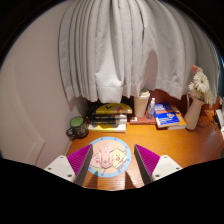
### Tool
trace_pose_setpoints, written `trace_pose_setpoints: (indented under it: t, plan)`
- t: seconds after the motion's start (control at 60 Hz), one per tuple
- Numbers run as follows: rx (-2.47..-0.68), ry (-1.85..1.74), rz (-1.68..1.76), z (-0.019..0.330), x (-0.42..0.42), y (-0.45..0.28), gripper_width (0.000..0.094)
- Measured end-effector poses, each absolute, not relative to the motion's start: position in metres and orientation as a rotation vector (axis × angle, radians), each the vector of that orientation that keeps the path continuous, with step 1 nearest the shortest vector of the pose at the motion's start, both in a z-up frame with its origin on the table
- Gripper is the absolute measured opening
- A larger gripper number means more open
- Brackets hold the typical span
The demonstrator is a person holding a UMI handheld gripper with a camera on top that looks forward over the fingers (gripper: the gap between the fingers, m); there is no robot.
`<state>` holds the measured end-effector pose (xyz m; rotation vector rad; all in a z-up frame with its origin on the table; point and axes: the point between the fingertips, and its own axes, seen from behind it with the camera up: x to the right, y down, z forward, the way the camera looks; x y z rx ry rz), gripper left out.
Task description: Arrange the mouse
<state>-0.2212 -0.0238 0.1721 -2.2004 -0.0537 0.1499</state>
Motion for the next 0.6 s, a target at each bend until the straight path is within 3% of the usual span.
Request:
trace_pose_setpoints:
  t: [0.25, 0.6]
  plan:
    - [-2.134, -0.028, 0.132, 0.232, -0.142, -0.105, 0.0837]
    - [-2.095, 0.054, 0.076, 0.245, -0.053, -0.171, 0.0836]
